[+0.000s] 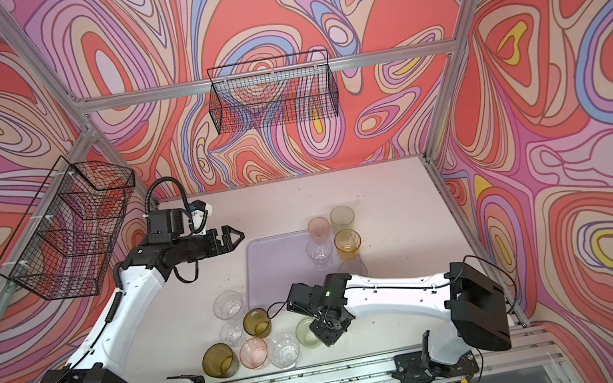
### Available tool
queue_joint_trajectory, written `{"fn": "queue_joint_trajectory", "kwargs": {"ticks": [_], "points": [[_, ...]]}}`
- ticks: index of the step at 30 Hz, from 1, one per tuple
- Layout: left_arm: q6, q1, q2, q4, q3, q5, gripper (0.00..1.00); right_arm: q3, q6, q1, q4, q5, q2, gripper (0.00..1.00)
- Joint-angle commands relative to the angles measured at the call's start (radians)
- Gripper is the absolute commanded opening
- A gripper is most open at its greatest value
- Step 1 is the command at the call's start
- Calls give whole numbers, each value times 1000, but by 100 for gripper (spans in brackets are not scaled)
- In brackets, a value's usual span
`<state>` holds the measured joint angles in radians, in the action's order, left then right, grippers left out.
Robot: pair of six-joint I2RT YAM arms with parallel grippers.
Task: Place the glasses into the tray
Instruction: 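Lower the right gripper over the light green cup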
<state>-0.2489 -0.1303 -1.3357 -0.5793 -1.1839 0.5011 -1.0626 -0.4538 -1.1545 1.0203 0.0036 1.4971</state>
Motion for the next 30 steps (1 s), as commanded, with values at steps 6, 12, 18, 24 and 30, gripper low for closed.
{"fn": "queue_joint_trajectory", "kwargs": {"ticks": [6,12,18,24,30], "points": [[-4,4,-6,1,-1,10,100,-11,4,-6,22,38,5,9],[-6,4,-8,2,-1,12,100,-36,5,-7,45,70,6,4],[-6,4,-6,2,-1,13,100,-76,1,-6,81,98,8,0],[-6,4,-6,3,-1,14,100,-117,-14,-7,108,121,4,0],[-6,4,-5,1,0,13,100,-198,-14,-7,156,156,28,0]]}}
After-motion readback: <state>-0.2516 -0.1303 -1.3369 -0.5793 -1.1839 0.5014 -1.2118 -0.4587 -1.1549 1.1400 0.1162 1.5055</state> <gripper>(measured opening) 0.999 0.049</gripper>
